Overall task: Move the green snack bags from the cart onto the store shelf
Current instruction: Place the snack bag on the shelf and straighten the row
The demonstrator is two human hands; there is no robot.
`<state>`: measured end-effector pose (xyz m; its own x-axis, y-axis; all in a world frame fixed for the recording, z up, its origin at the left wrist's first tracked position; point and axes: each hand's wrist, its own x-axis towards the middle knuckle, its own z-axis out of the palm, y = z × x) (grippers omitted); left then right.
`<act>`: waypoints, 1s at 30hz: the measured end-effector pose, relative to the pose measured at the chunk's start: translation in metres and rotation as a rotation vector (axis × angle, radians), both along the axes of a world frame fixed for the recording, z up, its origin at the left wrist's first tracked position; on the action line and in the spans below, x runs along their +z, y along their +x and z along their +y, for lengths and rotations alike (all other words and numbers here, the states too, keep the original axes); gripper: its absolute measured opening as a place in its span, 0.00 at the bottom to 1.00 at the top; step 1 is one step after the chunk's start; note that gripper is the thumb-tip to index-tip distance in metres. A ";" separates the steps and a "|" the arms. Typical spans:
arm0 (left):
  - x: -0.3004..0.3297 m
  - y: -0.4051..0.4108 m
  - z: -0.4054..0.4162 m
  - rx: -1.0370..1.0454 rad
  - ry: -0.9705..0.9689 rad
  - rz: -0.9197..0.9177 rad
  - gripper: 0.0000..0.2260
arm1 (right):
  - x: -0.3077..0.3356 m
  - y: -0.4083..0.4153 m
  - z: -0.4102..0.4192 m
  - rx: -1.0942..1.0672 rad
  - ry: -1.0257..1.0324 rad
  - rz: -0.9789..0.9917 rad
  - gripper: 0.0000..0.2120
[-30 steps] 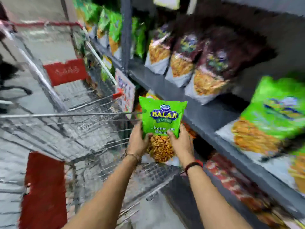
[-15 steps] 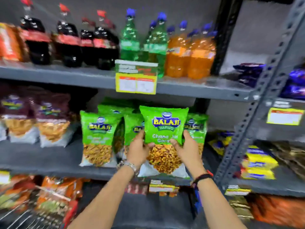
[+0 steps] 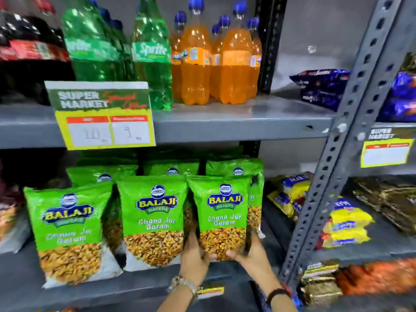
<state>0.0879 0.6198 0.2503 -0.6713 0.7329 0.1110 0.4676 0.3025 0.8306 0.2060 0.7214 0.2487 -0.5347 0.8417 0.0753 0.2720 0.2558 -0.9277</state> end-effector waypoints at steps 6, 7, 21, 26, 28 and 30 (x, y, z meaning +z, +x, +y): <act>-0.012 0.007 0.006 0.061 -0.023 -0.026 0.23 | -0.013 0.006 -0.003 -0.023 0.116 -0.118 0.25; -0.012 0.012 0.007 0.062 0.000 -0.028 0.24 | -0.014 0.011 0.000 -0.036 0.123 -0.122 0.23; -0.005 0.046 0.026 -0.035 0.031 0.060 0.27 | -0.019 0.035 -0.006 -0.299 0.098 -0.081 0.30; -0.008 0.024 -0.038 0.076 0.126 0.339 0.20 | -0.023 0.014 -0.077 -0.474 0.416 0.006 0.19; -0.006 0.009 -0.059 0.223 0.120 0.355 0.20 | -0.017 -0.008 -0.087 -0.322 0.478 0.010 0.16; -0.001 -0.016 -0.084 0.404 0.127 0.315 0.22 | -0.011 -0.040 -0.102 -0.061 0.430 -0.035 0.17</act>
<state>0.0724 0.5355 0.2492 -0.8172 0.3903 0.4241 0.5675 0.4164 0.7103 0.1665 0.6192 0.2373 -0.4932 0.7680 0.4086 0.3282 0.5992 -0.7302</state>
